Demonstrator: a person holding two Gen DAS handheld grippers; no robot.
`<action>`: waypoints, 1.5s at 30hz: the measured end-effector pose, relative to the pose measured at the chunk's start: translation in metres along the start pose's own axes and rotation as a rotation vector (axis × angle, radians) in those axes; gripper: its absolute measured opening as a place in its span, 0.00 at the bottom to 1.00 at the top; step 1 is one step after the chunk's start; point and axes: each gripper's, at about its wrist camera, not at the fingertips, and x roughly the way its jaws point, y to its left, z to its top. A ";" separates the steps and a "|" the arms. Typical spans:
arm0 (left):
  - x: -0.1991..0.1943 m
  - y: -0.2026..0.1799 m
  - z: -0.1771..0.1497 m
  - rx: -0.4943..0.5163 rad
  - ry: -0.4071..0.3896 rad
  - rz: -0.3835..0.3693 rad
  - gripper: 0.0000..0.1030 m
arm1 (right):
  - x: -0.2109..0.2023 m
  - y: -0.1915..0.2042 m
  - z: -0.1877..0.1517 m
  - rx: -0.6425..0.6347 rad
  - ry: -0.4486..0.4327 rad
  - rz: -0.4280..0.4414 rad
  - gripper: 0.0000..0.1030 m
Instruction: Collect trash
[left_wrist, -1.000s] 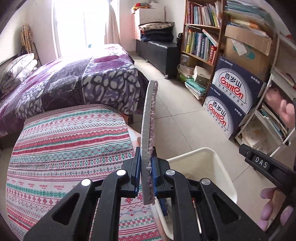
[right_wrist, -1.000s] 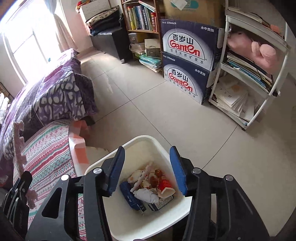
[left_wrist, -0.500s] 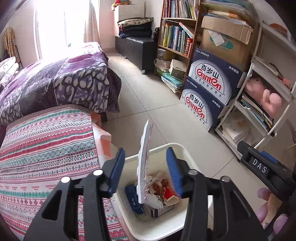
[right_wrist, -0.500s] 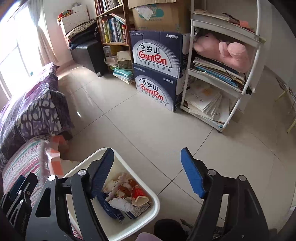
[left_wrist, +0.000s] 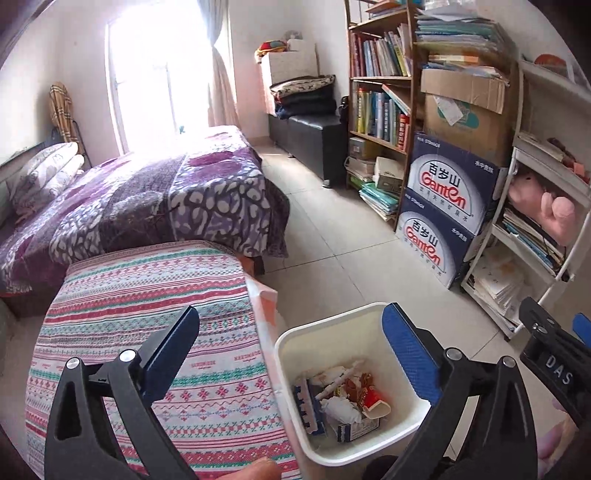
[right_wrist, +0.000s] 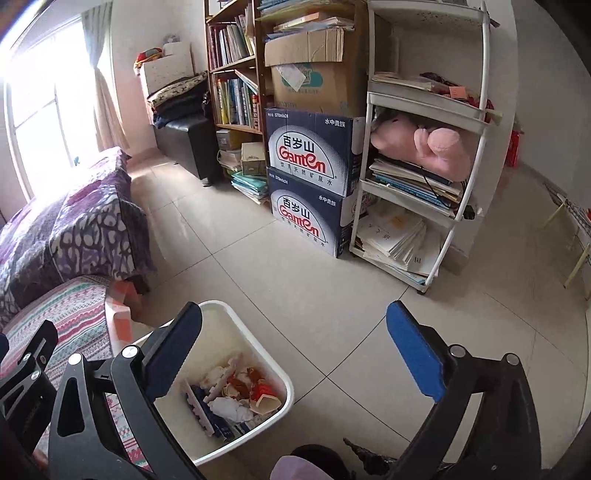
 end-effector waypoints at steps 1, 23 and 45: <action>-0.005 0.003 -0.002 0.003 0.009 0.023 0.94 | -0.009 0.002 -0.002 -0.010 -0.014 0.008 0.93; -0.109 0.075 -0.072 -0.164 0.139 0.121 0.93 | -0.121 0.025 -0.063 -0.159 -0.031 0.146 0.93; -0.140 0.101 -0.081 -0.222 0.088 0.176 0.93 | -0.137 0.044 -0.076 -0.241 -0.027 0.189 0.93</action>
